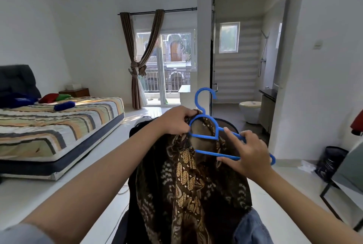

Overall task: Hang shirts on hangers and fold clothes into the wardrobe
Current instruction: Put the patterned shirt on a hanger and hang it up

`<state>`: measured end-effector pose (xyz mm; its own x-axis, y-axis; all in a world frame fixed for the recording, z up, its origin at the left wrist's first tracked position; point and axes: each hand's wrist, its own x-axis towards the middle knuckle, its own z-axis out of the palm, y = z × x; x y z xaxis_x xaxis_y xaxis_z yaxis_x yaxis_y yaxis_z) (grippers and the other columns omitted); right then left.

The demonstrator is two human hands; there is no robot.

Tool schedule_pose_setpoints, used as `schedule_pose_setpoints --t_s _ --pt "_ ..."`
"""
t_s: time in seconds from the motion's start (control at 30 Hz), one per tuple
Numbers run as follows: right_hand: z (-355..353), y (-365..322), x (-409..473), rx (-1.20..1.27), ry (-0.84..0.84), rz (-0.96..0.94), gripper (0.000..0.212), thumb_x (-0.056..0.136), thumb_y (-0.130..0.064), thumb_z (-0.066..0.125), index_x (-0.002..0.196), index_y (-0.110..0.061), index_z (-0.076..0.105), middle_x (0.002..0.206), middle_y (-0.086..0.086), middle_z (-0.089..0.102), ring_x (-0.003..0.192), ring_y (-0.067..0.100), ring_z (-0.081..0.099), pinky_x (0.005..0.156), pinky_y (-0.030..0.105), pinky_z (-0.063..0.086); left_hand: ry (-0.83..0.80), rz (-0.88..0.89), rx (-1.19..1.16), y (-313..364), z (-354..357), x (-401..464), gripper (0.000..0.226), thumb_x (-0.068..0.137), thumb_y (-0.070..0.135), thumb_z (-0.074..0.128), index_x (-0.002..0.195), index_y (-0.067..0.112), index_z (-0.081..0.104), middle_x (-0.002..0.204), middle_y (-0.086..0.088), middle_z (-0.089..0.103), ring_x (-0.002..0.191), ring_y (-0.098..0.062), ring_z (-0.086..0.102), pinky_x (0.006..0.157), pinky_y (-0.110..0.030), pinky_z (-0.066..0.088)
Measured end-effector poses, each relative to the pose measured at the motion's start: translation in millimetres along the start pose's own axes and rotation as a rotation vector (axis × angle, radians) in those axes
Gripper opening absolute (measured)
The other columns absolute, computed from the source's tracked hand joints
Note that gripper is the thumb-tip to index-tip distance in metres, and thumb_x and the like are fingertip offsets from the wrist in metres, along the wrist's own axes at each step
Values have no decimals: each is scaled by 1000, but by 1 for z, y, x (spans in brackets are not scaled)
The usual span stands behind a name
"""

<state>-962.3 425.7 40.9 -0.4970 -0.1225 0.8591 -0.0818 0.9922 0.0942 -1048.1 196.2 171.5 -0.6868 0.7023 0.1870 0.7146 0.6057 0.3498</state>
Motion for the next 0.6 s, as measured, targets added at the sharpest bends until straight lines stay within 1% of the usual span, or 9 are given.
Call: schedule_pose_setpoints --t_s 0.1,0.17,0.23,0.3,0.4,0.47,0.5,0.53,0.6 --pt "-10 -7 3 26 24 40 84 71 -75 58 133 -18 56 86 8 51 68 16 45 54 22 33 63 16 -73 22 -12 -7 64 61 16 57 125 15 60 113 -6 66 106 -21 60 94 -36 46" --pt "-18 -10 7 26 65 51 85 70 -75 58 132 -17 57 84 8 51 66 16 44 54 21 31 103 26 -94 33 -20 -11 63 64 13 58 126 13 59 117 -8 65 108 -20 59 94 -33 44" --pt "-26 -11 13 24 105 47 86 69 -75 60 132 -16 57 83 9 51 65 16 44 52 22 33 132 31 -101 42 -26 -15 61 69 9 61 130 14 56 124 -5 63 112 -16 56 92 -26 42" --pt "-33 -9 19 27 132 43 87 68 -74 63 133 -16 56 83 9 51 66 17 44 49 24 39 156 37 -90 46 -29 -18 62 74 7 60 135 18 51 130 -2 59 120 -15 52 96 -23 37" --pt "-42 -6 26 30 157 26 87 68 -74 65 133 -16 56 84 10 51 67 19 46 47 28 44 245 54 112 48 -36 -25 63 70 33 54 134 32 51 119 2 64 121 -17 47 99 -31 25" --pt "-47 -7 30 36 182 11 88 66 -73 68 133 -16 56 85 10 51 67 20 47 48 29 45 295 102 220 49 -43 -31 63 67 40 46 129 36 54 112 7 65 122 -17 43 106 -41 13" --pt "-49 -7 31 41 194 6 89 65 -72 69 133 -16 56 85 10 50 67 19 47 48 29 45 300 134 201 50 -47 -34 62 68 40 46 129 33 56 115 7 65 123 -16 45 110 -46 13" --pt "-52 -8 32 48 203 1 89 64 -71 70 133 -16 56 85 9 50 68 19 47 48 29 45 289 163 150 50 -51 -37 61 70 40 47 129 30 57 120 6 64 123 -15 48 112 -48 19" --pt "-55 -8 34 71 207 -9 90 64 -69 71 134 -16 54 85 9 49 69 19 47 49 30 46 230 210 64 50 -58 -40 60 74 40 51 131 22 55 128 3 61 120 -16 52 108 -41 34"
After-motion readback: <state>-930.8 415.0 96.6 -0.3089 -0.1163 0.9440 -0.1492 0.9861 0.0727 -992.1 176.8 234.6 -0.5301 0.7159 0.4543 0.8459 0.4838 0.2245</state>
